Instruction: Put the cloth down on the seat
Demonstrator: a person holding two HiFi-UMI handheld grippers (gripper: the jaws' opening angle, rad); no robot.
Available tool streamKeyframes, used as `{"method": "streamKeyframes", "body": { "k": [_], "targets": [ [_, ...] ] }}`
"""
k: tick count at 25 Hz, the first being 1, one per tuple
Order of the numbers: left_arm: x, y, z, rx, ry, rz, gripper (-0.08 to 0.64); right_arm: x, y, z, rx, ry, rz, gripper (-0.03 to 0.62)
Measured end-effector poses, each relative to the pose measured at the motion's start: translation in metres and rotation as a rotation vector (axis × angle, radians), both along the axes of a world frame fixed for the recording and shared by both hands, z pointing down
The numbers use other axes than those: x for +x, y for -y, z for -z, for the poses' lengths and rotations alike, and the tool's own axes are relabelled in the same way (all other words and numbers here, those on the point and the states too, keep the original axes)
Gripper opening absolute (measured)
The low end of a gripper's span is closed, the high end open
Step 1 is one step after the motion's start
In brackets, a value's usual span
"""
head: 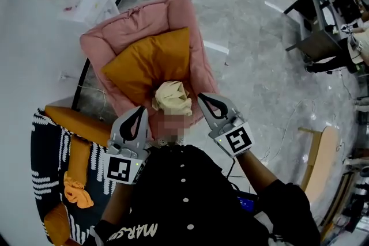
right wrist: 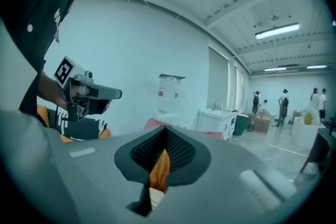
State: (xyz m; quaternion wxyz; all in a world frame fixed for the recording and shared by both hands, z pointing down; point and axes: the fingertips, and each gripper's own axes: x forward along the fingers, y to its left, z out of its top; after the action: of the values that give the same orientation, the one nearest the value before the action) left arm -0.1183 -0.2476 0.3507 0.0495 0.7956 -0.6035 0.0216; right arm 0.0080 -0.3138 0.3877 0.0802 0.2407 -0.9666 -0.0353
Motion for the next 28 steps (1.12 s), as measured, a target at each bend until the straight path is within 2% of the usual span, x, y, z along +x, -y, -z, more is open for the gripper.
{"method": "streamKeyframes", "body": {
  "k": [3, 11, 16, 20, 28],
  "targets": [
    [-0.003, 0.000, 0.008, 0.003, 0.031, 0.013, 0.000, 0.017, 0.005, 0.027, 0.010, 0.058, -0.071, 0.025],
    [-0.022, -0.003, 0.019, 0.054, 0.070, 0.060, 0.000, 0.082, 0.019, 0.066, 0.023, 0.128, -0.263, 0.025],
    [-0.033, -0.007, 0.029, 0.075, 0.083, 0.106, 0.000, 0.101, 0.017, 0.077, 0.048, 0.180, -0.304, 0.025],
    [-0.043, -0.011, 0.038, 0.093, 0.094, 0.129, 0.000, 0.100, 0.019, 0.082, 0.066, 0.209, -0.331, 0.025],
    [-0.058, -0.018, 0.041, 0.099, 0.094, 0.158, 0.000, 0.114, 0.020, 0.074, 0.052, 0.173, -0.386, 0.025]
  ]
}}
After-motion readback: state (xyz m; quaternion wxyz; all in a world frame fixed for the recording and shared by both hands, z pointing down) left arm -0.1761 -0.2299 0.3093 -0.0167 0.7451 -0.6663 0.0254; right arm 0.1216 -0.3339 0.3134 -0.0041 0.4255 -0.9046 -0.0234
